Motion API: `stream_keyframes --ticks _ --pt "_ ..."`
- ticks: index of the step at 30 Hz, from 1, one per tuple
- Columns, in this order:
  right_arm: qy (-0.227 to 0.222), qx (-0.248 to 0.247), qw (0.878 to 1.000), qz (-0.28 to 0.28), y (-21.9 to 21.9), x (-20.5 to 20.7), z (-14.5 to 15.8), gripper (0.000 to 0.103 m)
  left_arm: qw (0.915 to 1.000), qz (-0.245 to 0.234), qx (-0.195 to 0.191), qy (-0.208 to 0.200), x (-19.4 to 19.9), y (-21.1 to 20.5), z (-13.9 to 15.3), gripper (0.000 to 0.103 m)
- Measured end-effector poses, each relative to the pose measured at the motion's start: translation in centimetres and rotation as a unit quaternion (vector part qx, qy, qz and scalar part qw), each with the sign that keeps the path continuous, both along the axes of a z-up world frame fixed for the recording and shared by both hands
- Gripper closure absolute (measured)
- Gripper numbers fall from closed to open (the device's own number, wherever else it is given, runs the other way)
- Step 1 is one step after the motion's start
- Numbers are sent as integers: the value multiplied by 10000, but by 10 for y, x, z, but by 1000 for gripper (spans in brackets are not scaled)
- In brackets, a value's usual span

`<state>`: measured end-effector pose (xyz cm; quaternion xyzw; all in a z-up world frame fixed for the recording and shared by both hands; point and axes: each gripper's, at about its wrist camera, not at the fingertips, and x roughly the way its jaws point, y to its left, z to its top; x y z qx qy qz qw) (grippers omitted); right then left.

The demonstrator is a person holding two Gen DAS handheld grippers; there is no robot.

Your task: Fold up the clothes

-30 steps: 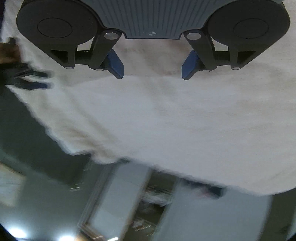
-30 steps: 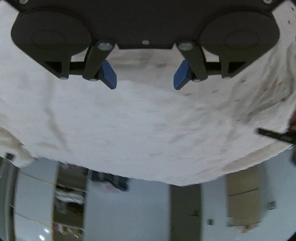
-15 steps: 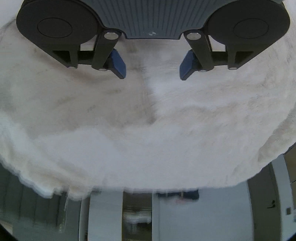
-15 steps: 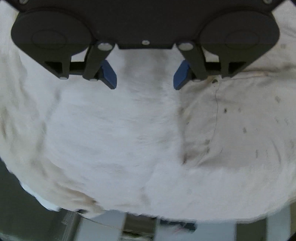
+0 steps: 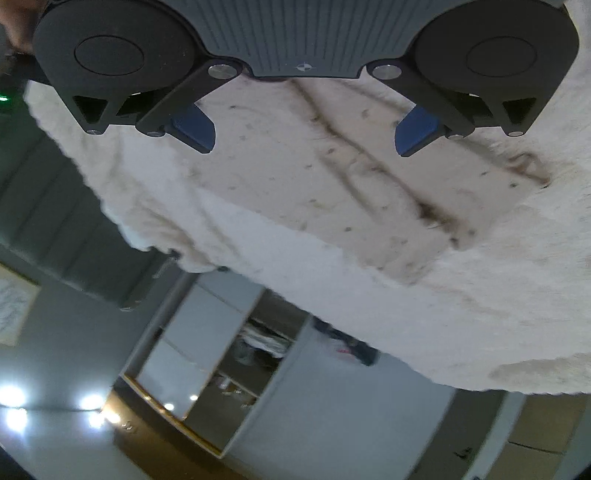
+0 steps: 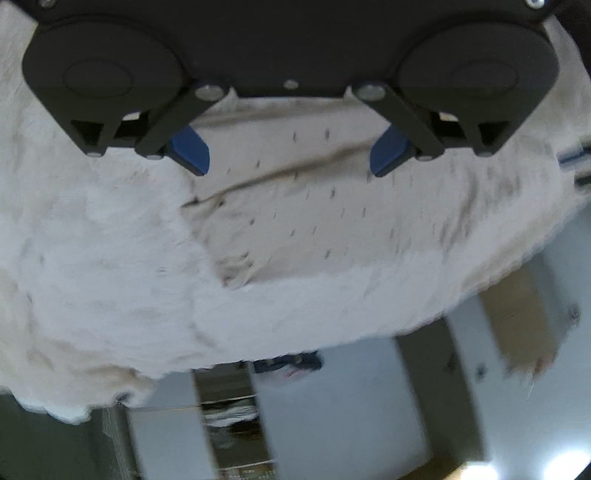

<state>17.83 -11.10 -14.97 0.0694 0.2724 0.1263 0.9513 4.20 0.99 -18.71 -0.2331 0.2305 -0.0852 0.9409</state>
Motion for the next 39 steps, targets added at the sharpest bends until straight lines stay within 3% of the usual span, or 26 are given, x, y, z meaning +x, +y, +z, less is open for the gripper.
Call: stream_keyframes --ticks 5,8,12,15,19,22,28,31,34,37,39 --pt "39 -207 9995 246 15 1 4 0 9991 363 223 70 5 18 2 0" --pt "116 -214 9992 312 24 -2 9 0 9971 710 202 175 -7 34 10 0" --pt "88 -201 9990 397 34 -3 16 0 9948 925 -100 417 -6 46 4 0" --pt "134 -279 9988 390 41 -12 17 0 9932 1026 32 556 -2 51 6 0" --pt "212 -275 9989 325 39 -15 17 0 9944 898 114 547 10 55 12 0" --pt "231 -162 9993 243 37 -19 18 0 9958 834 208 322 11 57 18 0" --pt "298 -147 9993 147 41 -31 14 0 9990 290 317 89 11 61 17 0" --pt "308 -227 9992 139 44 -34 11 0 9998 17 123 143 22 77 13 0" --pt "170 -222 9995 130 47 -38 11 0 9983 -272 -388 336 40 104 4 0" --pt "31 -222 9997 91 50 -40 11 0 9963 -65 -721 460 52 133 -6 0" --pt "-41 -212 9997 87 52 -42 11 0 9893 184 -1358 502 52 160 -22 0"
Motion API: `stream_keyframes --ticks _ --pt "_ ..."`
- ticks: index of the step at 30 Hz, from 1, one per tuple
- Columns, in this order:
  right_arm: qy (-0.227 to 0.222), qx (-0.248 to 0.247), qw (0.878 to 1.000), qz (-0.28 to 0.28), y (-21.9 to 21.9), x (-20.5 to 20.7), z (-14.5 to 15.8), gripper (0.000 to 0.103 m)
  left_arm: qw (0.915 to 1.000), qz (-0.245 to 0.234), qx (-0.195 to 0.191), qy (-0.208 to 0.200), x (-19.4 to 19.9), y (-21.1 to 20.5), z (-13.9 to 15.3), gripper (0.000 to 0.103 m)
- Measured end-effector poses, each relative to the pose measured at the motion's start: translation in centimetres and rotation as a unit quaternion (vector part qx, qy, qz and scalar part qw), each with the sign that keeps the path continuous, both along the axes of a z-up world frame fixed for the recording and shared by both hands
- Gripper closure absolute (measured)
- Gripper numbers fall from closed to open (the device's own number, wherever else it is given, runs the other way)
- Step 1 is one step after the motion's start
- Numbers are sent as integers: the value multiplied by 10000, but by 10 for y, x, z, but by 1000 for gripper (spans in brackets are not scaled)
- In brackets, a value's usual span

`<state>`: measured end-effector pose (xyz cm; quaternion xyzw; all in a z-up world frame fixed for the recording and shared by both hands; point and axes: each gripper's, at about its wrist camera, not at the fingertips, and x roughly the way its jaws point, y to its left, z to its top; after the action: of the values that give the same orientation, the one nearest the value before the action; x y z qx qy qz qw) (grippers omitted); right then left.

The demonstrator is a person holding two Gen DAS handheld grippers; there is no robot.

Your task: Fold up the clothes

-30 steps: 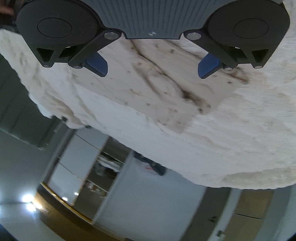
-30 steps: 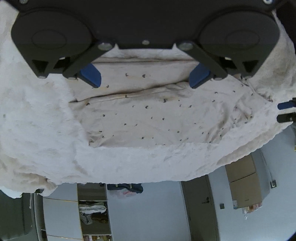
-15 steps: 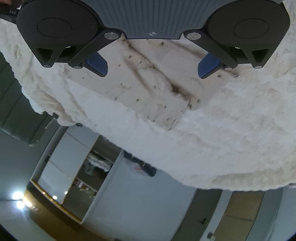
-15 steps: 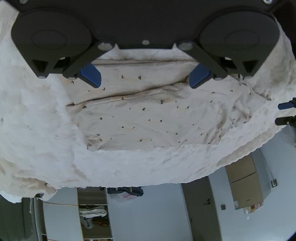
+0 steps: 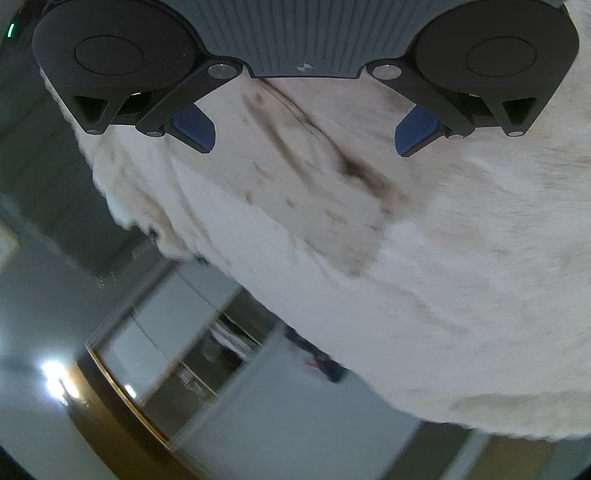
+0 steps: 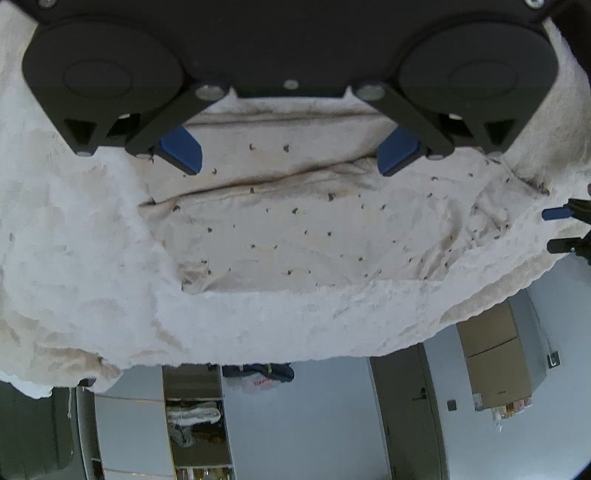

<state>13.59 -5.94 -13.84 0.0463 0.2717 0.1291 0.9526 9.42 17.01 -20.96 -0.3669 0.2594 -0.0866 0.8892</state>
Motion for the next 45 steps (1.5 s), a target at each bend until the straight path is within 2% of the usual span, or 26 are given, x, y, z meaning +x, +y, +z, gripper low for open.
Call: stream_keyframes --ticks 2,4,6,8,12,13,14,16,18,20,23,24,26,29,31,34,36,40,42,45 --pt "-61 -5 10000 30 2 0 0 0 9982 124 -578 110 -3 17 -19 0" --pt "-105 -24 9999 58 4 0 0 0 9922 247 -1195 262 -12 33 -46 0" --pt "-133 -43 9999 65 5 1 0 0 9841 423 -1700 285 -17 40 -61 0" --pt "-158 -8 9999 54 4 0 1 0 9808 435 -1886 255 -15 44 -64 0" --pt "-182 147 9997 -51 -2 2 3 0 9735 481 -2190 450 -5 51 -78 1" --pt "-181 178 9996 -78 -3 3 3 0 9735 458 -2192 475 -2 52 -79 2" --pt "-178 206 9996 -108 -4 4 3 0 9770 457 -2016 531 1 51 -77 6" --pt "-149 236 9994 -183 -5 7 3 0 9822 448 -1714 628 6 51 -73 6" --pt "-135 297 9993 -209 -6 8 2 0 9826 418 -1654 733 7 51 -72 7" --pt "-121 302 9993 -206 -6 9 2 0 9821 606 -1619 742 2 55 -69 12" --pt "-120 269 9994 -187 -5 10 0 0 9830 889 -1479 629 2 67 -63 11" --pt "-108 255 9995 -172 -4 10 0 0 9844 849 -1412 610 7 70 -61 10" --pt "-87 223 9996 -146 -3 11 -1 0 9873 521 -1353 643 23 73 -60 5" --pt "-56 176 9998 -125 -1 12 -4 0 9902 -226 -1164 739 63 69 -56 5" --pt "-45 155 9998 -127 0 13 -5 0 9896 -469 -1094 808 81 66 -57 5" --pt "-45 69 9999 -112 4 10 -5 0 9845 -970 -1207 821 111 62 -61 5" --pt "-106 -26 9999 -101 6 9 -5 0 9755 -1443 -1444 820 131 56 -64 5" --pt "-357 -337 9988 69 15 3 5 2 9626 -1876 -1774 817 145 44 -79 5" --pt "-598 -480 9964 356 24 5 24 4 9617 -1822 -1961 593 137 46 -89 5" --pt "-388 -325 9953 820 59 38 61 5 9513 -1766 -2527 24 118 46 -100 5"
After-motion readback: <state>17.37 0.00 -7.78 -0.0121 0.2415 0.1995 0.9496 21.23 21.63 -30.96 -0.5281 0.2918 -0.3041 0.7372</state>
